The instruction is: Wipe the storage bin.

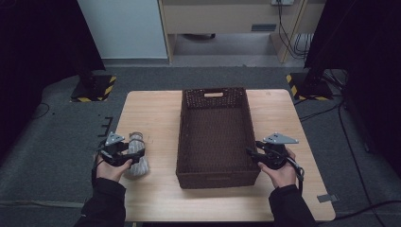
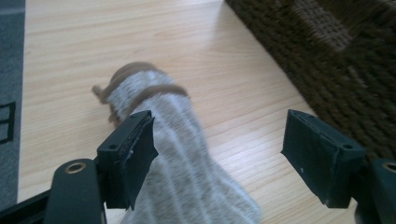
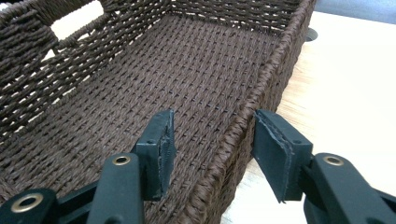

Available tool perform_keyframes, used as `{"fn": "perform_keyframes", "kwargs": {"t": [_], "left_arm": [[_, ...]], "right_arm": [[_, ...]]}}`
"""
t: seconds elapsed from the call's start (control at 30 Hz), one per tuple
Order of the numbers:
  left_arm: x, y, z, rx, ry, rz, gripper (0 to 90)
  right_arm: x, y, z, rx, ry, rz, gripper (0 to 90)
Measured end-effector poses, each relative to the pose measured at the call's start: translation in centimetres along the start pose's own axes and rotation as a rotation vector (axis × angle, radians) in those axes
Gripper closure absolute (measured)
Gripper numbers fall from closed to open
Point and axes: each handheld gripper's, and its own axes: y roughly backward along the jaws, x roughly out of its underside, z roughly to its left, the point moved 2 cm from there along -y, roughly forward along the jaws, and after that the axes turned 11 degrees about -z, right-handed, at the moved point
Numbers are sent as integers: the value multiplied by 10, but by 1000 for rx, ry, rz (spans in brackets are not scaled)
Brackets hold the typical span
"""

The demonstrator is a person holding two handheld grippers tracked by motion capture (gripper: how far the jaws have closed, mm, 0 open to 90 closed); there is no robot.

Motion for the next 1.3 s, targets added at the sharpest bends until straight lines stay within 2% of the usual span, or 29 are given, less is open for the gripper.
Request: {"fn": "perform_keyframes", "kwargs": {"t": [0.23, 0.43, 0.77, 0.93, 1.03, 1.13, 1.23, 1.3], "left_arm": [[-13, 2, -28, 72, -50, -53, 261], [-17, -1, -50, 136, -76, -62, 300], [-23, -3, -79, 212, -125, -82, 352], [-21, -6, -90, 239, -133, -70, 378], [-18, -10, -92, 247, -142, -44, 410], [-16, -13, -95, 257, -130, -37, 439], [-15, -15, -97, 262, -136, -29, 454], [-15, -17, -99, 262, -138, -24, 461]], "right_arm": [[5, -4, -1, -6, 14, 37, 557], [8, -6, 1, -5, 20, 48, 639], [7, -10, 3, -40, 32, 38, 650], [7, -14, 7, -60, 26, 35, 650], [6, -17, 10, -65, 24, 24, 650], [6, -17, 10, -61, 30, 25, 648], [5, -16, 12, -54, 48, 35, 631], [4, -16, 12, -55, 51, 41, 588]]}}
